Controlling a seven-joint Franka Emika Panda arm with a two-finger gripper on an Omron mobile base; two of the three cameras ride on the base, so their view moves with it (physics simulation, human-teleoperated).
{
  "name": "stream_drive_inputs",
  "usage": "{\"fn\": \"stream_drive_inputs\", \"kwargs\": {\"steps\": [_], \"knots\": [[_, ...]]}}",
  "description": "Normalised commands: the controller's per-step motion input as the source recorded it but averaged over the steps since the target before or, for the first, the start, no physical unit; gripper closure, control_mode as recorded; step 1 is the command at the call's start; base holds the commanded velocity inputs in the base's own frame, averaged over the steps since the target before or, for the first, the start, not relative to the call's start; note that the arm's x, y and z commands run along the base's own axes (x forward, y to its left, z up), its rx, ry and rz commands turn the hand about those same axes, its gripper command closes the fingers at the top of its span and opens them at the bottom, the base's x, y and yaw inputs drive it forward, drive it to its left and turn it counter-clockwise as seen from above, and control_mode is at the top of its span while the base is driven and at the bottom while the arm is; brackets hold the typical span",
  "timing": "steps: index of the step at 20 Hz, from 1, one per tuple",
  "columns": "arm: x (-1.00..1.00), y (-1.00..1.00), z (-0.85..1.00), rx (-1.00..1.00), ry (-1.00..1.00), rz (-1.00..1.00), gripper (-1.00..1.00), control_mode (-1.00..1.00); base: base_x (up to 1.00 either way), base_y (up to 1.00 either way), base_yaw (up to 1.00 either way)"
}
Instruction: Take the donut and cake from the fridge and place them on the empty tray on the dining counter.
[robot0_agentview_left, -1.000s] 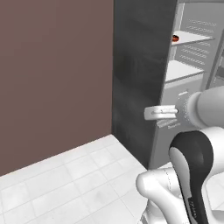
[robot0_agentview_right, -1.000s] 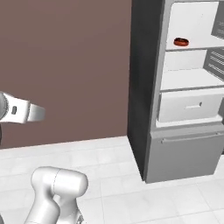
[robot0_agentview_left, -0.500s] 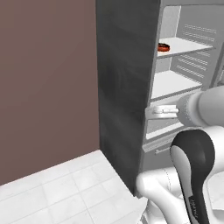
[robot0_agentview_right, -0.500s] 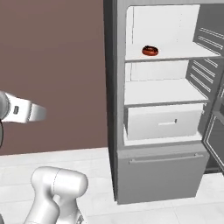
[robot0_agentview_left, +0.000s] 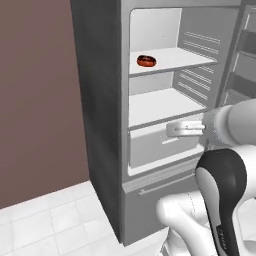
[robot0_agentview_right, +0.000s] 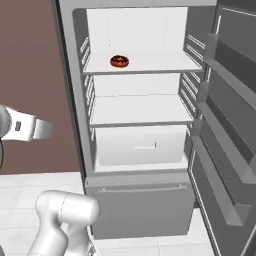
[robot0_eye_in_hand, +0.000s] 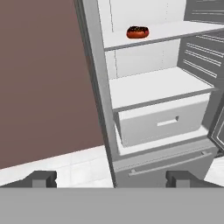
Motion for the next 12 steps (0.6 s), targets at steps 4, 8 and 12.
{"fn": "stream_drive_inputs", "kwargs": {"steps": [4, 8, 12], "knots": [[0.0, 0.0, 0.0, 0.0, 0.0, 0.0, -1.0, 1.0, 0.85, -1.0, 0.22], [0.0, 0.0, 0.0, 0.0, 0.0, 0.0, -1.0, 1.0, 1.0, -0.93, 0.17], [0.0, 0.0, 0.0, 0.0, 0.0, 0.0, -1.0, 1.0, 1.0, 0.24, 0.01]]}}
